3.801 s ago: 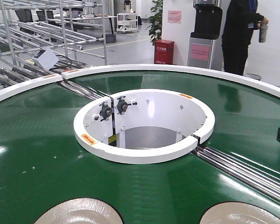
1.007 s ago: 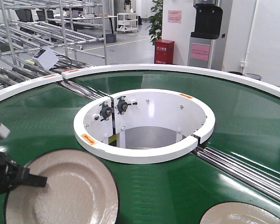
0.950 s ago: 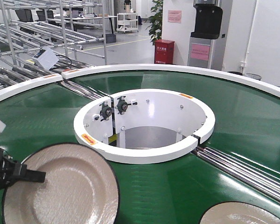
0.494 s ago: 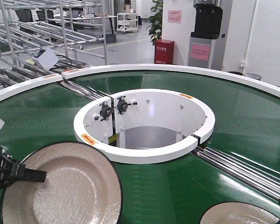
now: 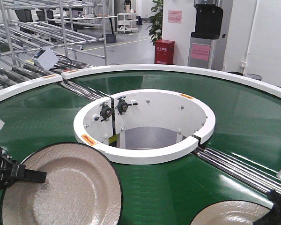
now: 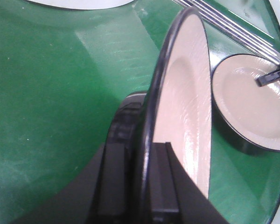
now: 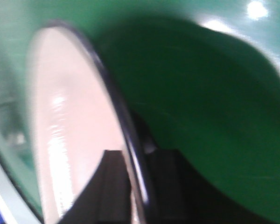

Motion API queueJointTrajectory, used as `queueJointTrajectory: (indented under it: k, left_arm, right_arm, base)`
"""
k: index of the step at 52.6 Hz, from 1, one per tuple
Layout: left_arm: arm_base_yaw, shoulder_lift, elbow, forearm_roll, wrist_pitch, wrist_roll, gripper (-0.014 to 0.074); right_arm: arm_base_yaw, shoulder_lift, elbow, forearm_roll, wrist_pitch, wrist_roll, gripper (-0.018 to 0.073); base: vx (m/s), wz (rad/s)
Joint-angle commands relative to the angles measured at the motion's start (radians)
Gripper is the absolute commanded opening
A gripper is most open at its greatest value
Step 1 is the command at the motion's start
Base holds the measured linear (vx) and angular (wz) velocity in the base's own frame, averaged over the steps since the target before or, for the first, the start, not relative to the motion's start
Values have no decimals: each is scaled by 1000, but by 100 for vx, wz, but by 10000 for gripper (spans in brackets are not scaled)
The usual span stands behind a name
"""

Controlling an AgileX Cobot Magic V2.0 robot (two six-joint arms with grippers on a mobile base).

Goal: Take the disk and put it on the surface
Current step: 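Grip each plate rim and lift both plates upright off the conveyor, then hold both plates upright while the base drives to the steel table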

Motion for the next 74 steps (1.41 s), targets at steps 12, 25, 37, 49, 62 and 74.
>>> queueJointTrajectory:
  k: [12,25,37,49,62,74]
  left_arm:
    - [1,-43,-26,-145,-6,-41,-9]
    - [2,-43,-26,-257,38,-148,-9]
    - [2,-59,-26,-443,111,-185,-8]
    - [2,-108,-26,-483,140,-195,-6]
    - [1,-141,-26,-484,130,-197,-5]
    - [1,-141,-26,-483,121,-196,-5]
  right_arm:
    - [4,-217,-15,210,25,53,-11]
    - [4,-439,-15,380,35,53,-9]
    - [7,-601,-15,402,33,67,-9]
    - [7,-656,-15,398,43,94,-9]
    - [7,-662,-15,398,42,92,-9]
    - [7,-662,-15,398,42,86,-9]
  base:
    - [0,0]
    - [0,0]
    - [0,0]
    - [0,0]
    - [0,0]
    - [0,0]
